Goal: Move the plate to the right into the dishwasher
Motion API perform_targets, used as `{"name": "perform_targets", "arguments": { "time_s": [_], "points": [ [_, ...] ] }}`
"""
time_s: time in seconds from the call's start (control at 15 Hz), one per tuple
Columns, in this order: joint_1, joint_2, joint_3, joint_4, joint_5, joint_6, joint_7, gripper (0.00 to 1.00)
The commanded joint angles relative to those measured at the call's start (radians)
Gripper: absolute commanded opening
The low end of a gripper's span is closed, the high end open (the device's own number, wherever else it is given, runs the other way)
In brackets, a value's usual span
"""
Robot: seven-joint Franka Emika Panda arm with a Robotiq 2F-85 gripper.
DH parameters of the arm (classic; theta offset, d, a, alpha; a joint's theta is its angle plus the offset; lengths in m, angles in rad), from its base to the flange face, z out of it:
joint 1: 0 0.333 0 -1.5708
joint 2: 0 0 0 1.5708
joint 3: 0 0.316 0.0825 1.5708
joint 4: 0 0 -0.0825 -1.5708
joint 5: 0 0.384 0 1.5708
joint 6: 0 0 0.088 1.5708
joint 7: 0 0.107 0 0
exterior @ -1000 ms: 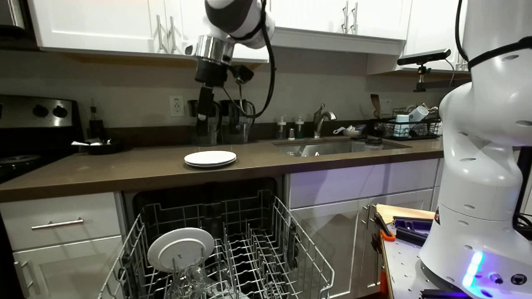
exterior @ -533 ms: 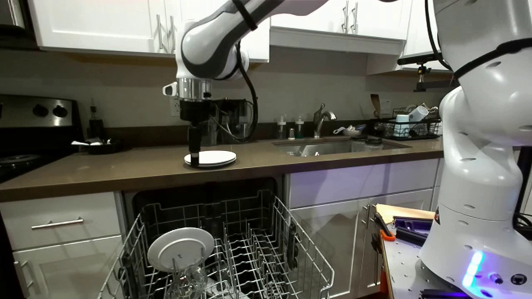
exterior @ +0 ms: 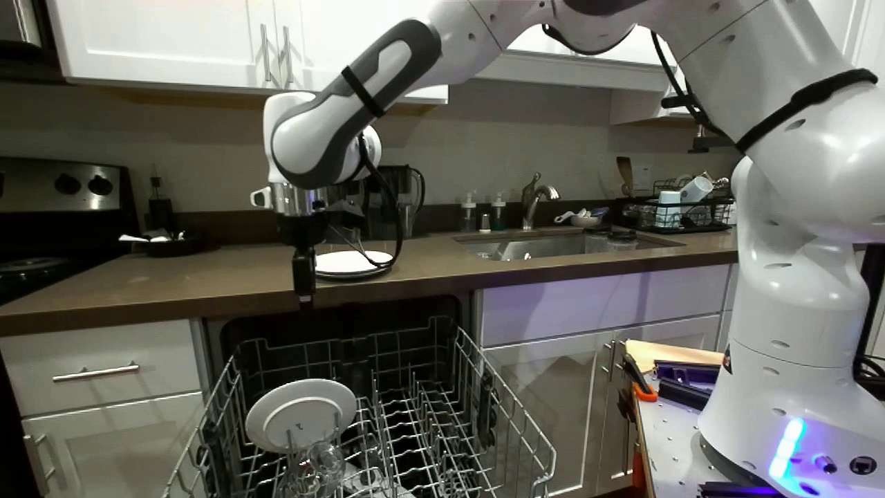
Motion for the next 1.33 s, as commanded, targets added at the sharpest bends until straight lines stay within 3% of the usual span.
{"name": "perform_targets", "arguments": {
  "time_s": [0.0, 0.4, 0.47, 0.73, 0.93, 1.27],
  "points": [
    [-0.031, 0.1, 0.031, 0.125, -0.012, -0.046, 0.016, 1.0],
    [-0.054, 0.212, 0.068, 0.239, 0.006, -0.126, -0.01, 1.0],
    [-0.047, 0.176, 0.06, 0.178, -0.014, -0.081, 0.009, 1.0],
    [-0.048, 0.188, 0.062, 0.187, -0.014, -0.084, 0.009, 1.0],
    [-0.052, 0.224, 0.071, 0.187, -0.005, -0.075, 0.001, 1.0],
    [-0.042, 0.312, 0.065, 0.191, -0.026, 0.04, 0.015, 1.0]
  ]
}}
